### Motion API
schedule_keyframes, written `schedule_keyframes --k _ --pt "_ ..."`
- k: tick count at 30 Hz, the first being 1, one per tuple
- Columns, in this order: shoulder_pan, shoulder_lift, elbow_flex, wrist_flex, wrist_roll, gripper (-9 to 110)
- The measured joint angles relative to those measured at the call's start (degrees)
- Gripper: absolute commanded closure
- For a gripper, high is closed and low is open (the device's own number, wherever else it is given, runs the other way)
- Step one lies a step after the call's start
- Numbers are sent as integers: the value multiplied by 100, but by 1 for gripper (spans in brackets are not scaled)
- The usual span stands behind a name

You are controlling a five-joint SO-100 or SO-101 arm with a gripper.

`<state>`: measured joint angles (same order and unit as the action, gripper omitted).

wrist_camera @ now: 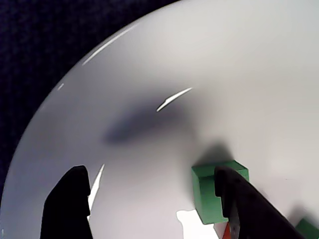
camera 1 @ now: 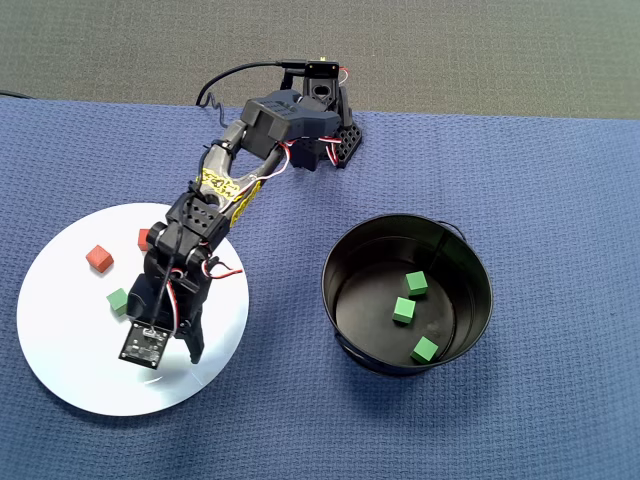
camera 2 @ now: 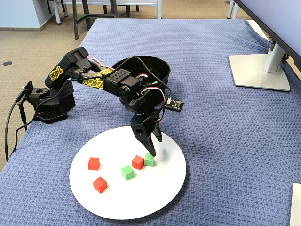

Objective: Pick up the green cubes from the white plate and place them in the black recipient

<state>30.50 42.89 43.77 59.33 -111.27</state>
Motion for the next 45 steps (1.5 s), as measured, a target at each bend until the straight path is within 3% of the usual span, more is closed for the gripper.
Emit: schedule_keyframes --k 45 --pt "413 158 316 -334 0 74"
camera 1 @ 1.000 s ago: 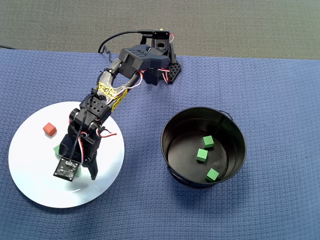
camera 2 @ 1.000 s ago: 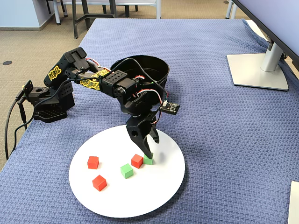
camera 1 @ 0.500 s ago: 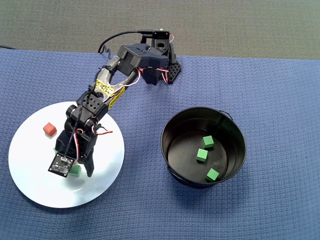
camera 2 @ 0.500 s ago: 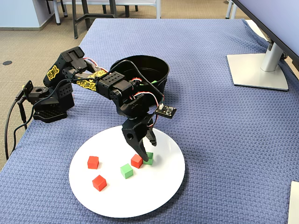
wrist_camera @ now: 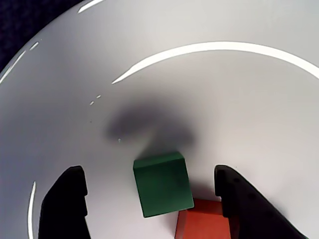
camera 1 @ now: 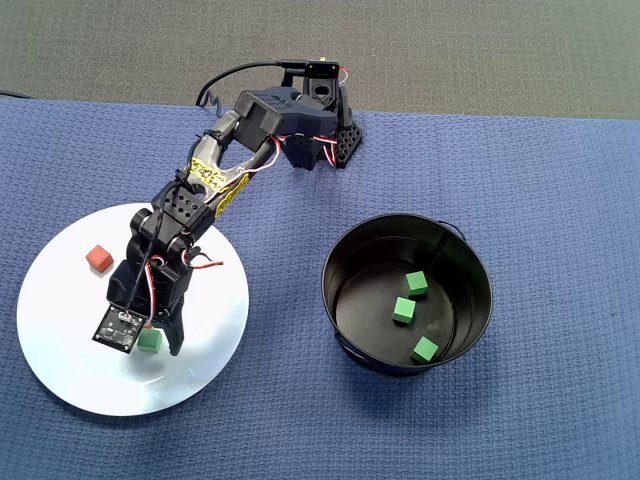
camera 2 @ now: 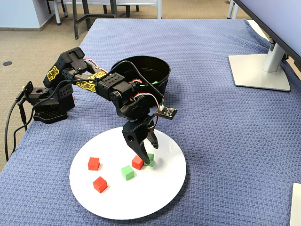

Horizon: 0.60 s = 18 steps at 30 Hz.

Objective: Pick up the green cubes from the white plate and place them in the black recipient

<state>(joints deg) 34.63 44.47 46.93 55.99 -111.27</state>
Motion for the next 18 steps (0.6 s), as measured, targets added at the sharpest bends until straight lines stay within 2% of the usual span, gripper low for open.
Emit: schedule_keyframes --k 18 --pt "0 -255 0 -62 -9 76"
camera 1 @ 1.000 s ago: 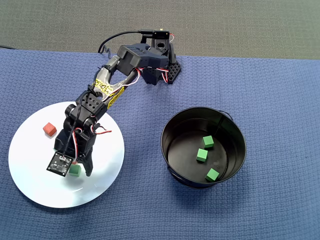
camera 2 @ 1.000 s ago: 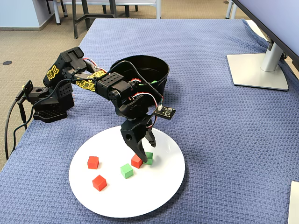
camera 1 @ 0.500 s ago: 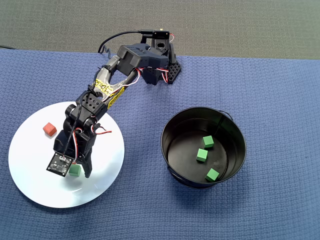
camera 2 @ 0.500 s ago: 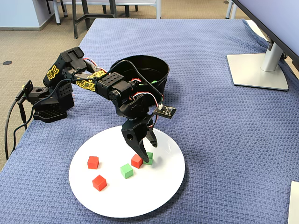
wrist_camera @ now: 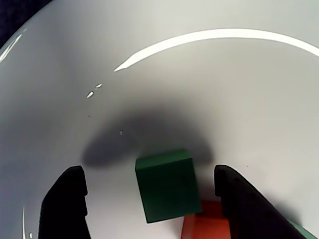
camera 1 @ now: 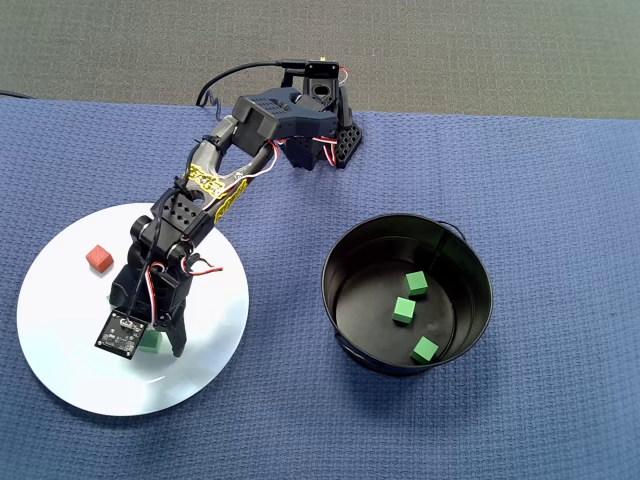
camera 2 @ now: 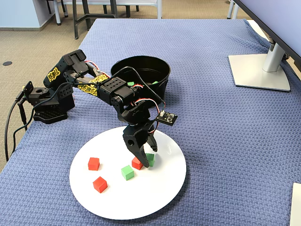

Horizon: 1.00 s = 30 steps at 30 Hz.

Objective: Pick up the green cubes from the white plate and place them in the black recipient

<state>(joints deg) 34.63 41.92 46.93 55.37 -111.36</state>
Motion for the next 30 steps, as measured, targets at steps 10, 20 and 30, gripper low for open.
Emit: schedule_keyframes --k 10,20,30 --pt "0 0 0 -9 0 88" --pt "-9 -79 0 -62 0 93" --pt "-9 -88 0 -105 9 101"
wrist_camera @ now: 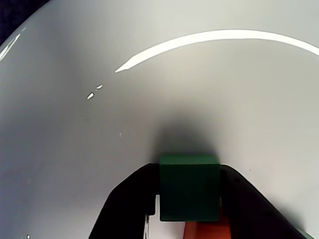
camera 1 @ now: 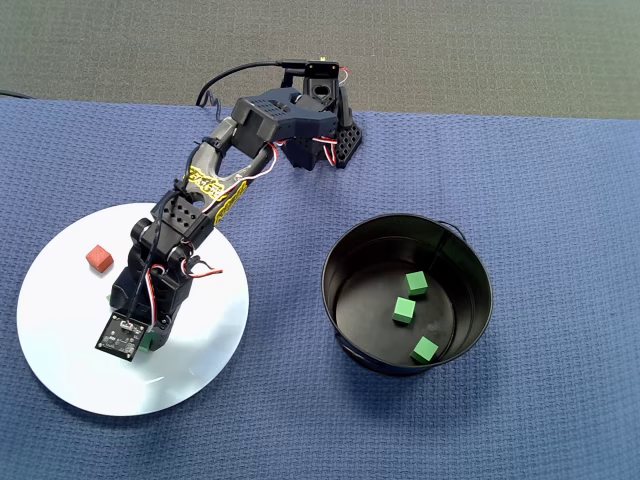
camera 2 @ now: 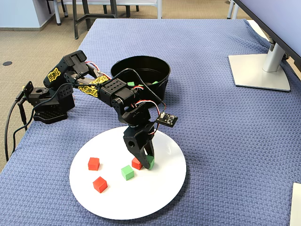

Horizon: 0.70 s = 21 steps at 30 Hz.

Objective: Pick up the green cubes from the white plate and place them in the black recipient

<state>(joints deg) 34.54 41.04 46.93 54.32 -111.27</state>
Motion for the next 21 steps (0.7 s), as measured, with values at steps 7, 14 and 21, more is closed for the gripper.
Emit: schedule_keyframes --k 7,14,21 --pt "0 -35 0 -9 53 101" --pt "0 229 290 44 686 101" --pt "-70 1090 642 70 1230 101"
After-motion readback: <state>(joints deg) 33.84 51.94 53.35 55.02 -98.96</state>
